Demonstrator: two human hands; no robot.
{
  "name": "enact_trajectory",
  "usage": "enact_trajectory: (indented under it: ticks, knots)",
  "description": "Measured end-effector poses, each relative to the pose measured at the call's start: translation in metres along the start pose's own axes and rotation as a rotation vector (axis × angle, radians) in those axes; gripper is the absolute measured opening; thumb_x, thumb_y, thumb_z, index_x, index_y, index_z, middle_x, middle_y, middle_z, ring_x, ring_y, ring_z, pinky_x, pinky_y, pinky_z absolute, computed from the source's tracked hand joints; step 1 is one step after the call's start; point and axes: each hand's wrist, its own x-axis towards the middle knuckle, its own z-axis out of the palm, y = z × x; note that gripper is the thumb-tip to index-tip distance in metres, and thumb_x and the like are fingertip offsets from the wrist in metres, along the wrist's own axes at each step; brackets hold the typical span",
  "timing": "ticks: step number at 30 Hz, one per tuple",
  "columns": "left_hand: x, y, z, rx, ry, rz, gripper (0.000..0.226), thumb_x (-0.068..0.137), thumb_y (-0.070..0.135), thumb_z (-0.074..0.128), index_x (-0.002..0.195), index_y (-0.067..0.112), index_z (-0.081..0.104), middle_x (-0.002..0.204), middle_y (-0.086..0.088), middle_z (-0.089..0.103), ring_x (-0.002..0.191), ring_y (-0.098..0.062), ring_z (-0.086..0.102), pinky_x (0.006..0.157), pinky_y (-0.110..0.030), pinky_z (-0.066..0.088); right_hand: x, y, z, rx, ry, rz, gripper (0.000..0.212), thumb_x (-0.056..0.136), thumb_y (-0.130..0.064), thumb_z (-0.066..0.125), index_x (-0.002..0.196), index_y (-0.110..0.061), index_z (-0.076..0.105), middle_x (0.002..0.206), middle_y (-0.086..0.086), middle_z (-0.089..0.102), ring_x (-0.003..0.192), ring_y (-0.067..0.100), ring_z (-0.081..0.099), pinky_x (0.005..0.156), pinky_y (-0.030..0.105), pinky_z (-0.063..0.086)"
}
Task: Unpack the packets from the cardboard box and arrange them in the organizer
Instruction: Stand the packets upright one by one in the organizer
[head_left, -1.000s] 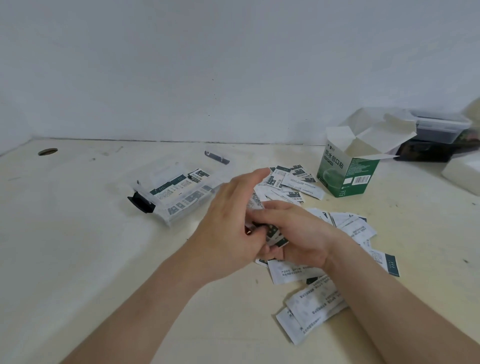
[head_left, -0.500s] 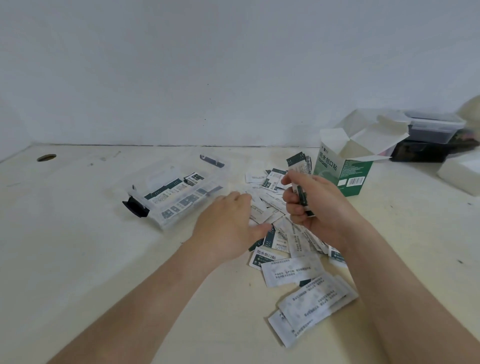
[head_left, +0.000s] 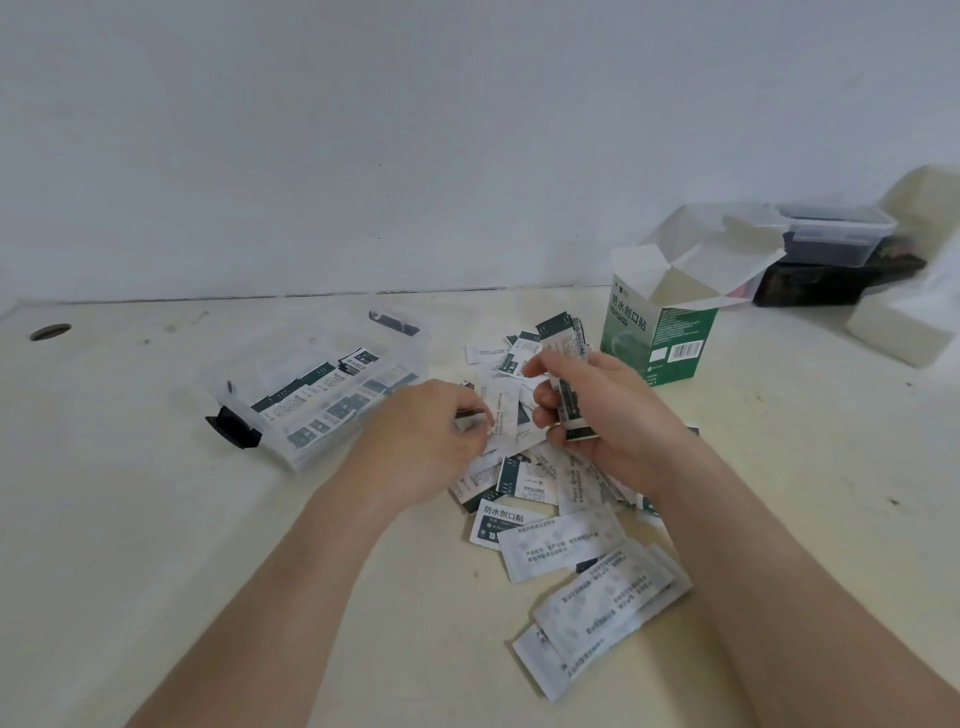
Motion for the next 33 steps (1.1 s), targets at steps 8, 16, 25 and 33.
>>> enact_trajectory:
  ticks: [8,16,25,33]
  knots:
    - [-0.004,0.015,-0.016,-0.709,0.17,0.082,0.021,0.084,0.013,0.071,0.08,0.034,0.071,0.077,0.014,0.073,0.074,-0.006,0.069,0.07,-0.025,0.054,-0.007,0.0,0.009,0.178,-0.271,0.136,0.035,0.099,-0.032,0.052,0.116,-0.004,0.063,0.102,0.019,0.072,0.091,0.032,0.071,0.056,0.031,0.059]
    - [-0.006,0.013,-0.003,-0.273,0.231,0.222,0.072,0.075,0.03,0.077,0.136,0.042,0.04,0.122,0.024,0.037,0.119,0.004,0.039,0.098,-0.018,0.036,-0.01,0.004,0.014,0.087,-0.449,0.125,0.043,0.097,-0.046,0.049,0.077,-0.014,0.07,0.064,0.009,0.052,0.042,0.01,0.032,0.037,0.017,0.022]
    - [-0.011,0.021,0.001,-0.058,0.098,0.369,0.099,0.058,0.038,0.085,0.139,0.044,0.027,0.135,0.017,0.02,0.126,-0.004,0.022,0.099,-0.026,0.042,-0.012,0.005,0.025,0.108,-0.4,0.074,0.023,0.086,0.005,0.042,0.068,-0.008,0.049,0.058,0.007,0.044,0.052,0.015,0.045,0.047,0.026,0.035]
    - [-0.01,0.017,-0.005,0.02,0.115,0.275,0.091,0.054,0.049,0.077,0.132,0.038,0.03,0.122,0.012,0.029,0.119,-0.011,0.03,0.099,-0.036,0.041,-0.012,0.004,0.027,0.118,-0.42,-0.049,0.015,0.072,0.007,0.046,0.068,-0.006,0.052,0.056,0.007,0.047,0.051,0.015,0.046,0.049,0.027,0.034]
